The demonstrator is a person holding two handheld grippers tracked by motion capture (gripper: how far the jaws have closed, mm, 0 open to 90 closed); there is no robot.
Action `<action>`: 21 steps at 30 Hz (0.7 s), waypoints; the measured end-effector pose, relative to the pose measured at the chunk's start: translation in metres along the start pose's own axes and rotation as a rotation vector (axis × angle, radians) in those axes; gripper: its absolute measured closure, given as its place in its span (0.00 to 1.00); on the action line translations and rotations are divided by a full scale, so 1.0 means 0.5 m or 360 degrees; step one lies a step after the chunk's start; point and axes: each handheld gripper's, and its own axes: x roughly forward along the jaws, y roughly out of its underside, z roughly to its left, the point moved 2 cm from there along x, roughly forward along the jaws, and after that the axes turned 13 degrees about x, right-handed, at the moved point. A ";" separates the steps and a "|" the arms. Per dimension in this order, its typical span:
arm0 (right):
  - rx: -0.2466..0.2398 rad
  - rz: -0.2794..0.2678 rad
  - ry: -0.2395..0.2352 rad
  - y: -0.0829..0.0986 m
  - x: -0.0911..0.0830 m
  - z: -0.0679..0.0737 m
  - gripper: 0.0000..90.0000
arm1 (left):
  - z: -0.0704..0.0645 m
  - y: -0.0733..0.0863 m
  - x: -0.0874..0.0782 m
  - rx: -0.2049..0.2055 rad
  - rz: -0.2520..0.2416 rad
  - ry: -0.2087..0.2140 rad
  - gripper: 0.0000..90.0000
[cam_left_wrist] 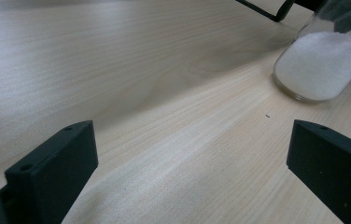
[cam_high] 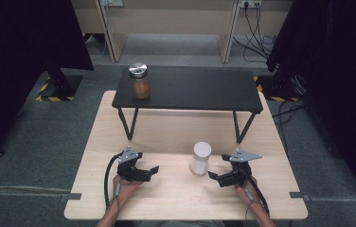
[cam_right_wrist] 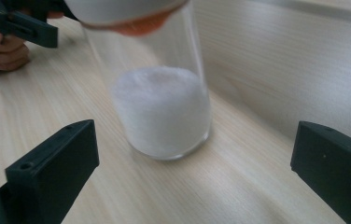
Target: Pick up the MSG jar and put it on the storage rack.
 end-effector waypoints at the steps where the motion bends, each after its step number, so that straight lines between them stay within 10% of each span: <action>1: -0.0004 -0.0003 -0.0020 -0.002 -0.002 0.000 0.01 | 0.000 0.000 0.000 -0.0001 -0.0001 0.0000 0.01; 21: -0.0095 -0.0149 -0.0038 -0.021 0.006 0.059 0.06 | 0.000 0.000 0.000 0.0003 0.0001 0.0000 0.02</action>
